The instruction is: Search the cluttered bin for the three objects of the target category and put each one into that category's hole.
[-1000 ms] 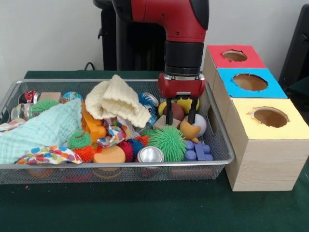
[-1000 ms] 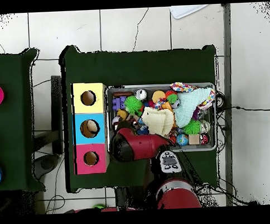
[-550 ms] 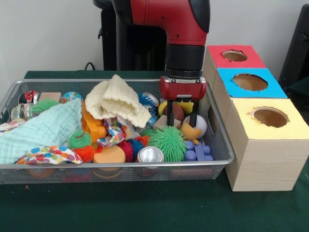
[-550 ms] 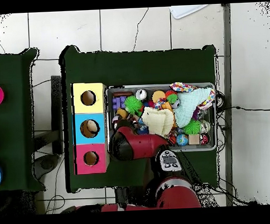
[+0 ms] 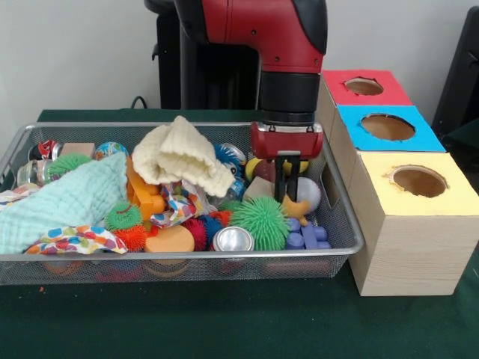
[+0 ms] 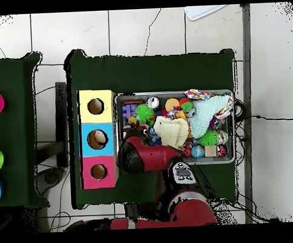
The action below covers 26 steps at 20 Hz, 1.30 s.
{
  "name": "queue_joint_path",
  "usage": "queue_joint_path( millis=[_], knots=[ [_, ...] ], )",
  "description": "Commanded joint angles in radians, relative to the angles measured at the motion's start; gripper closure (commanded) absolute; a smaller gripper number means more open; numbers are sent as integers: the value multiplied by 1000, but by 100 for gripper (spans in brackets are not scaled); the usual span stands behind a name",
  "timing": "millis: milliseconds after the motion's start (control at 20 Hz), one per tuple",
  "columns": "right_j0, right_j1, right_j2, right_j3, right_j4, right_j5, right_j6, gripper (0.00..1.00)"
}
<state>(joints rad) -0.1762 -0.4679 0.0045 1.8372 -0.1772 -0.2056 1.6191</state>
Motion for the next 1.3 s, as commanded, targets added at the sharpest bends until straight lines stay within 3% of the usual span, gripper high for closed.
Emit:
queue_joint_path(
  millis=[50, 600, 850, 1050, 1300],
  knots=[
    [-35, 102, 171, -22, 49, 64, 213, 100],
    [-46, 65, 174, 10, 63, 104, 208, 100],
    [-80, -35, 204, 74, 53, 185, 190, 100],
    [-83, -202, 196, 156, 83, 340, 170, 100],
    [-78, -338, 198, 155, 135, 625, 113, 100]
  ],
)
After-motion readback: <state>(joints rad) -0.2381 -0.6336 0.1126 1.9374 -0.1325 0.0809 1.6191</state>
